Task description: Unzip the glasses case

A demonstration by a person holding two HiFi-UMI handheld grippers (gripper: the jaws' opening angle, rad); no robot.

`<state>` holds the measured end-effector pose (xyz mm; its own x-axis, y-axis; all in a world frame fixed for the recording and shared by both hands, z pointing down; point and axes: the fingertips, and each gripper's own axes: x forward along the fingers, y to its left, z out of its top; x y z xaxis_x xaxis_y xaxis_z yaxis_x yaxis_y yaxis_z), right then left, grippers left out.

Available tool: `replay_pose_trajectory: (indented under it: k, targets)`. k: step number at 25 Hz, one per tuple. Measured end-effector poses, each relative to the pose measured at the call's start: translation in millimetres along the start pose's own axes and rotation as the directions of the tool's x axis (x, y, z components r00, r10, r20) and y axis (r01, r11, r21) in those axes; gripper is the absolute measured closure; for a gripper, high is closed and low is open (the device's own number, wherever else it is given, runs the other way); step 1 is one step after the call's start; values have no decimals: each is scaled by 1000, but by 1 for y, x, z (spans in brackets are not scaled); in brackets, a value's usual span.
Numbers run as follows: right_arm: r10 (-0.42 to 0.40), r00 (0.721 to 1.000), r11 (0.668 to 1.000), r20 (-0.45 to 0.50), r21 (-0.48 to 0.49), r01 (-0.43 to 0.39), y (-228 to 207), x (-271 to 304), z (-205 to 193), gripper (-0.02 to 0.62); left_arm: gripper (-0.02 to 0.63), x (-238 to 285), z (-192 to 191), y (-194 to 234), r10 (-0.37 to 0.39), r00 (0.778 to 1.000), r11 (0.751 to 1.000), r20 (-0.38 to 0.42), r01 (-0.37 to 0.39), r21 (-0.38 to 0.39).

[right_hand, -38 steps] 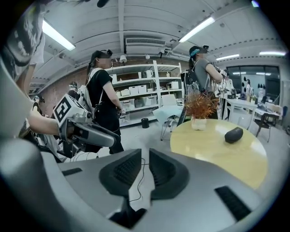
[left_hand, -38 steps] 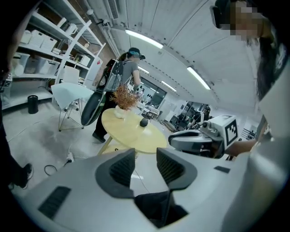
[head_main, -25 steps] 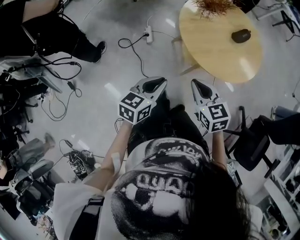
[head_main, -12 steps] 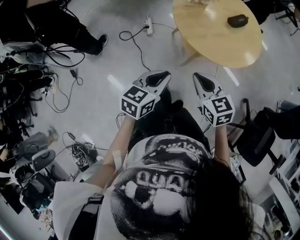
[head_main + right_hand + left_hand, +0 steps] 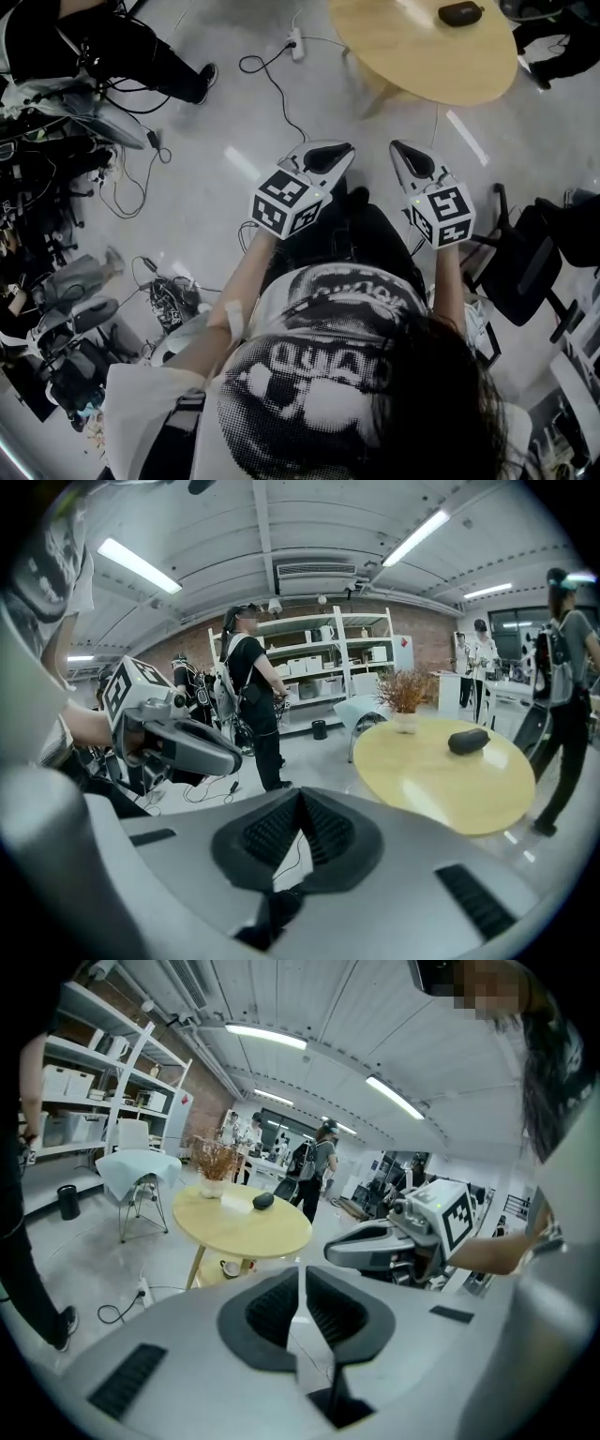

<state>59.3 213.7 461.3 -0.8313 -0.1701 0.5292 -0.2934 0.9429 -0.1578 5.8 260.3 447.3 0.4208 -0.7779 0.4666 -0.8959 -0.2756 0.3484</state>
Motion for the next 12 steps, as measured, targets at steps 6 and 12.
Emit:
replay_pose_trajectory:
  k: [6,12]
  targets:
    - [-10,1000,1000,-12,-27,9,-10,-25,-20,600,574,10,-3,-23,-3,1000,1000,1,3,28]
    - [-8,999,999,-42,-54,6,-18,-45,-40,600,575,16,-11,-37,7,1000,999,-10,-7,32]
